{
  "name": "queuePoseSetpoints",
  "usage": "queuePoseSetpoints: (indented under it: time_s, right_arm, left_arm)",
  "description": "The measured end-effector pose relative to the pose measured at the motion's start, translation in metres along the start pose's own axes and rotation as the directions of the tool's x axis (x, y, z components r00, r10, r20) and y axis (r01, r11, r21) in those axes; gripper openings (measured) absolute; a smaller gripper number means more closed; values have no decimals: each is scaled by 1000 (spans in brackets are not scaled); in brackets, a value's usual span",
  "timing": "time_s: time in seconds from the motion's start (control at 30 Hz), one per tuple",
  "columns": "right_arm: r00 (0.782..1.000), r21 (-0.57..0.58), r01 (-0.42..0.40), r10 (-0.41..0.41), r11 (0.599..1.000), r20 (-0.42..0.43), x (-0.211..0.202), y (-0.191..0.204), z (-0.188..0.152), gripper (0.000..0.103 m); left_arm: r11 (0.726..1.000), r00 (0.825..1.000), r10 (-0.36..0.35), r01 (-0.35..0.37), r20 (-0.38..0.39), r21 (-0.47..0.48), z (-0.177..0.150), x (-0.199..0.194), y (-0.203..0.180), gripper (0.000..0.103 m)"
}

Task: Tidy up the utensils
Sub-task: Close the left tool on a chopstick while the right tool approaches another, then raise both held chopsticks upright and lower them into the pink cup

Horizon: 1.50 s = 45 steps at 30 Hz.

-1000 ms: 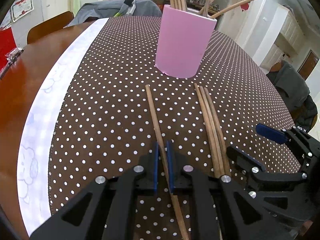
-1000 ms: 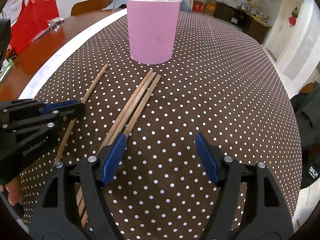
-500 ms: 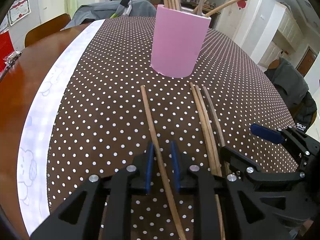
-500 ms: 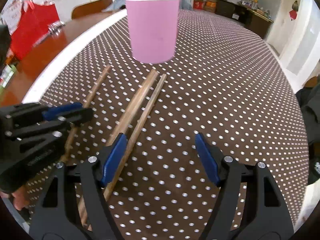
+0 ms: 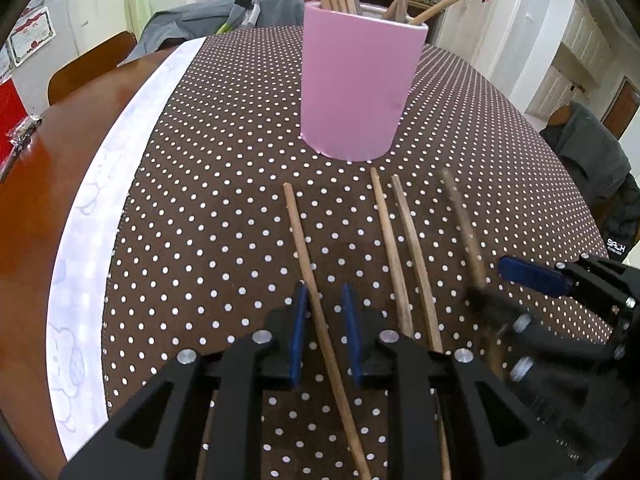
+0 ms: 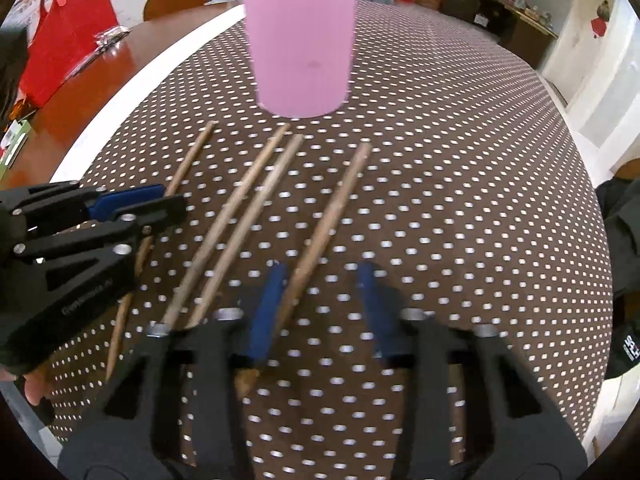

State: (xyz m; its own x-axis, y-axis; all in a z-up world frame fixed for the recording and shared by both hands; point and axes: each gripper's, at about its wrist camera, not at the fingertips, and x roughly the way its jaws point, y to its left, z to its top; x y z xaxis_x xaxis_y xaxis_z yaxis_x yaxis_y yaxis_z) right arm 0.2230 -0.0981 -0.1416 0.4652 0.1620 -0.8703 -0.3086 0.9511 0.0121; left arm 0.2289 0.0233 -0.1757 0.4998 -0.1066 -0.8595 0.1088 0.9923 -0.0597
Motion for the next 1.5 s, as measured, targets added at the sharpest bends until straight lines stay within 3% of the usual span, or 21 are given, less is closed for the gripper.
queuePoseSetpoints:
  time_s: [0.1, 0.3, 0.5, 0.7, 0.93, 1.1, 1.17, 1.23, 1.37, 1.5]
  right_arm:
    - [999, 26, -40, 40, 999, -16, 0, -17, 2, 14]
    - [995, 54, -102, 103, 993, -11, -5, -34, 1, 6]
    - [984, 87, -180, 178, 980, 30, -12, -50, -7, 6]
    - [964, 98, -245, 231, 965, 133, -44, -69, -18, 6]
    - [906, 68, -314, 278, 947, 320, -103, -78, -24, 6]
    - [858, 31, -329, 285, 944, 426, -138, -75, -19, 6]
    - [833, 22, -336, 286, 942, 474, -153, -75, -20, 6]
    - [812, 17, -337, 282, 941, 511, -162, -73, -12, 6]
    - [772, 7, -336, 270, 942, 575, -168, -70, 8, 6]
    - [725, 4, -321, 243, 947, 644, -172, -65, 23, 6]
  left_arm:
    - [1000, 1000, 17, -17, 7, -18, 0, 0, 3, 8]
    - [999, 1000, 6, -5, 23, -34, -3, -3, 5, 6]
    - [998, 994, -30, 36, 102, -57, -2, -23, 7, 6]
    - [994, 973, -101, 109, 209, -26, 0, -54, -4, 6]
    - [980, 900, -198, 195, 388, 46, 4, -102, -22, 6]
    - [970, 818, -236, 229, 524, 80, 12, -129, -30, 6]
    - [971, 777, -224, 228, 588, 69, 16, -138, -30, 6]
    - [971, 749, -216, 231, 626, 58, 20, -144, -29, 6]
    - [971, 670, -195, 234, 717, 46, 33, -158, -30, 6]
    - [970, 615, -184, 242, 767, 39, 44, -164, -29, 6]
